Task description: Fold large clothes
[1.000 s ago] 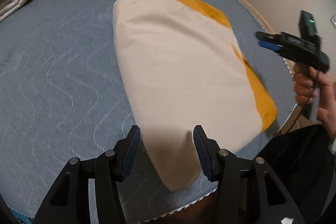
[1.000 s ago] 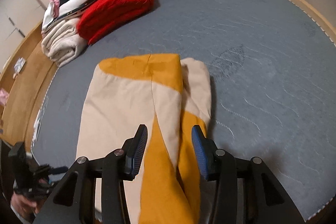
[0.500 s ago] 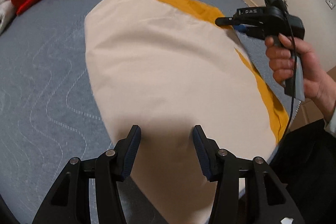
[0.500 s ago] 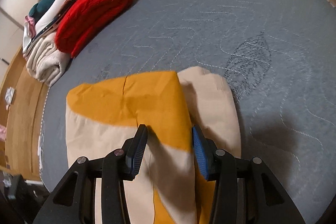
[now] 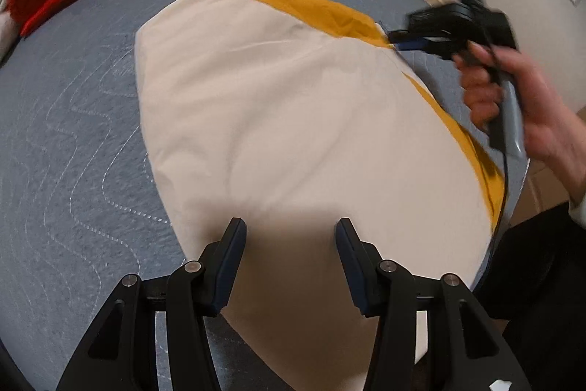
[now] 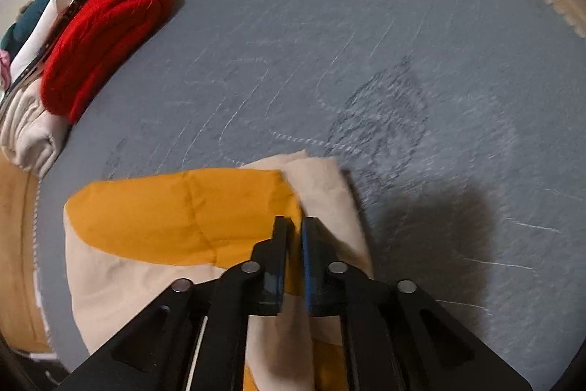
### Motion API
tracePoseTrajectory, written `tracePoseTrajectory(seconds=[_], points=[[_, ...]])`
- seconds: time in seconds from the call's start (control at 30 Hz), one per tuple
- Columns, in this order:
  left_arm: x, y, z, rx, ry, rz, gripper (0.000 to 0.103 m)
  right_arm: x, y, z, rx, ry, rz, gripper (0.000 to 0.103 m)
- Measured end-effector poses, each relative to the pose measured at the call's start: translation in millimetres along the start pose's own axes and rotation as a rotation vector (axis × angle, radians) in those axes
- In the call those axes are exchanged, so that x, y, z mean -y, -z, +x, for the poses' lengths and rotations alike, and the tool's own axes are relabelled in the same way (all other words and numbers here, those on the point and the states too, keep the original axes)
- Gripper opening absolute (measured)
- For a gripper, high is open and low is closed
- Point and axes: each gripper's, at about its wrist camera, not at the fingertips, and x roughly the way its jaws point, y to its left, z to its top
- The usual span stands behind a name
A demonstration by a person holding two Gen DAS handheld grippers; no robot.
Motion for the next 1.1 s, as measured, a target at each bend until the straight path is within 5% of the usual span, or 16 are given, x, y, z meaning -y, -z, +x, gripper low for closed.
tracePoseTrajectory(seconds=[0.2,0.33,0.43,0.53,0.6,0.7,0.83,0.97,1.1], points=[[3.0,9.1,-22.6,-0.001,0.083,0.029,0.047,-10.3,23.7,-71.6,0.072,-0.095,-0.128,0.032],[13.9,31.7,-16.0,-0.077,0.026,0.096,0.048,-28.0,87.8,-91.2,-0.108,-0.235,-0.351,0.036],[12.7,42.9,-9.7,-0.124,-0.007,0.105,0.050,-24.0,144.8,-65.4,-0.293,-0.084,-0.474,0.036],[4.4,48.7,-10.3,-0.170,0.008,0.066,0.063,-14.9,167.4,-54.2,-0.342,0.000,-0.525,0.038],[-13.3,48.4,-8.6,-0.199,0.069,-0.025,0.063,-9.2,162.6,-57.7,-0.321,-0.008,-0.491,0.046],[-44.6,39.3,-13.7,-0.135,0.168,-0.219,0.063,5.5,152.5,-59.6,-0.298,0.000,-0.418,0.059],[-87.4,33.3,2.8,-0.097,0.222,-0.463,0.065,14.2,120.7,-59.0,-0.220,-0.064,-0.314,0.065],[-112.4,33.7,30.7,-0.104,0.312,-0.638,0.068,25.5,100.1,-25.9,-0.307,-0.156,-0.189,0.070],[-116.5,25.2,44.3,-0.070,0.381,-0.677,0.070,28.5,90.0,5.5,-0.389,-0.228,-0.111,0.070]])
